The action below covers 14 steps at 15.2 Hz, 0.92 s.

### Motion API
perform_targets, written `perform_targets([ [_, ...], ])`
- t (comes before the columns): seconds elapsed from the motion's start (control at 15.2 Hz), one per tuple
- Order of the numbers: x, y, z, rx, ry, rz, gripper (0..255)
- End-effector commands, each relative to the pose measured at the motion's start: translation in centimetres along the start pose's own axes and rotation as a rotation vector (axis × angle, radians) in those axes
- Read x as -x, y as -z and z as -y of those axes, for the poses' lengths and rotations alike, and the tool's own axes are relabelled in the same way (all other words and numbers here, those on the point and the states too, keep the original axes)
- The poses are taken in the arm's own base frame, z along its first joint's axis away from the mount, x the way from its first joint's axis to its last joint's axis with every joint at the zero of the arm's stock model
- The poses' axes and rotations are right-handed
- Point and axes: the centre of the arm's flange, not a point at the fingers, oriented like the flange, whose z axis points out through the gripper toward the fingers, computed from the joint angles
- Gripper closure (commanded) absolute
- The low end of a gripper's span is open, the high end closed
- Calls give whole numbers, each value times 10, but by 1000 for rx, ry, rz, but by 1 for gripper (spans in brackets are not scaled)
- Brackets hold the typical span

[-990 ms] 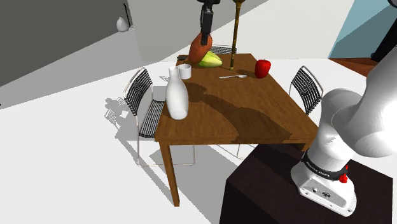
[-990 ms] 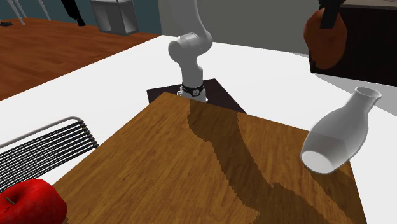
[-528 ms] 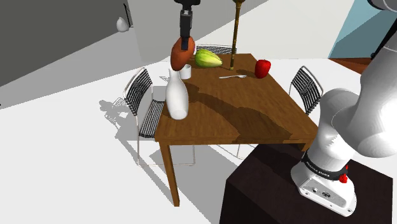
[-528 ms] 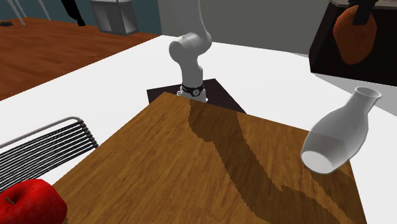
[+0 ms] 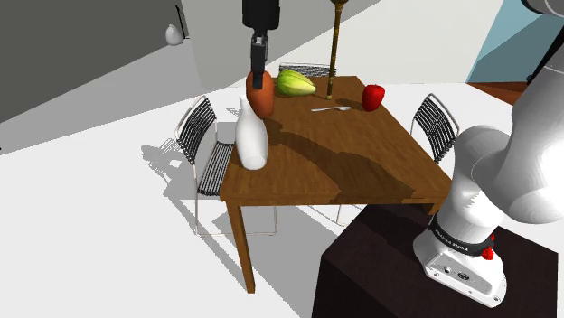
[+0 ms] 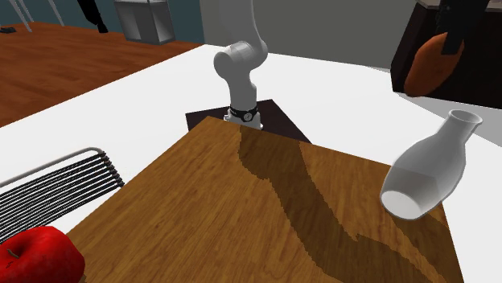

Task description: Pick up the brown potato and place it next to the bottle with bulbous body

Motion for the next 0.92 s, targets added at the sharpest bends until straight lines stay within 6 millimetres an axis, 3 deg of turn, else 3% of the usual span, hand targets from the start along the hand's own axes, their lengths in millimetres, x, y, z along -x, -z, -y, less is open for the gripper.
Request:
perform_targets([
  [0.0, 2, -11, 0, 0, 0, 0, 255],
  [0.86, 10, -79, 4, 0, 0, 0, 255],
])
